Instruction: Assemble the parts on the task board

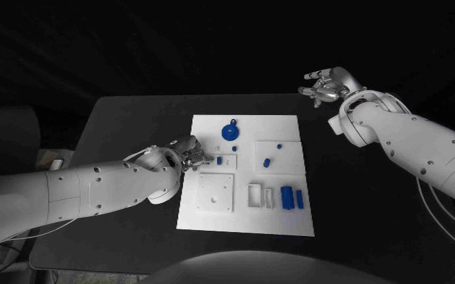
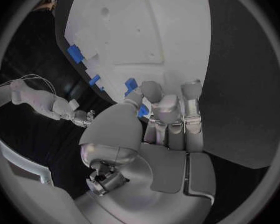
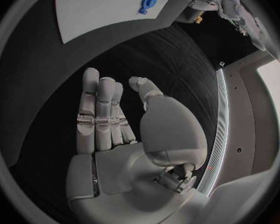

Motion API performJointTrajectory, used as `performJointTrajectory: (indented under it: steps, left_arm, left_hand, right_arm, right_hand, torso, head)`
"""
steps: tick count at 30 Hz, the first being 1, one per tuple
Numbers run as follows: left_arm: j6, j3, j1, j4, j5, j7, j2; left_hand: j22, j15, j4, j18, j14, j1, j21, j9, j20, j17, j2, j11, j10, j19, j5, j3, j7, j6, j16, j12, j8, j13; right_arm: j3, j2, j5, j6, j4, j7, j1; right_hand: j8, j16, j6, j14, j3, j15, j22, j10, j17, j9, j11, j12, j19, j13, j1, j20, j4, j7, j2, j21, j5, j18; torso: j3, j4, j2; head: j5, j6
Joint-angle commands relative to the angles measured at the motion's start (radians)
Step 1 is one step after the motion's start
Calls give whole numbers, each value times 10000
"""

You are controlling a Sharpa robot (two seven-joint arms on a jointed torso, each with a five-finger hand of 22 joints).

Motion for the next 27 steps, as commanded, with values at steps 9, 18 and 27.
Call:
performJointTrajectory:
  steps: [9, 18, 27]
  left_arm:
    - [749, -87, -106, -65, 164, -273, 38]
    - [709, -87, -106, -103, 167, -294, 69]
    - [666, -87, -106, -161, 166, -332, 85]
  left_hand:
    - [354, 12, 194, -38, 3, 13, -85, 28, 12, -24, -229, -73, 434, 7, -68, -117, -654, 724, -71, 8, 36, -18]
    - [353, -2, 496, -64, 2, -72, -113, 103, -8, -18, -562, -93, 435, 16, -64, -357, -691, 761, -68, 23, 113, -16]
    - [350, -8, 694, -71, 1, -185, -133, 112, -17, -31, -680, -95, 433, 19, -59, -429, -700, 775, -79, 19, 114, -21]
  right_arm:
    - [2, 3, 4, 104, -2, 37, -3]
    - [2, -34, 4, 94, -6, 31, -3]
    - [2, -58, 4, 77, -2, 32, -3]
  right_hand:
    - [-15, -55, -30, 47, 63, 1, 0, 23, 11, 4, -17, 38, 44, -14, -88, -12, 2, 9, -37, -49, 25, 10]
    - [-15, -55, -37, 48, 57, 0, -4, 22, 10, 4, -17, 39, 44, -14, -91, -11, 23, 8, -35, -52, 28, 11]
    - [-15, -55, -37, 48, 57, 0, -4, 22, 10, 4, -17, 39, 44, -14, -91, -11, 23, 8, -35, -52, 28, 11]
  torso:
    - [3, 6, 2]
    - [4, 8, 2]
    - [9, -1, 0]
  head:
    - [-5, -14]
    - [-10, -15]
    - [-17, 3]
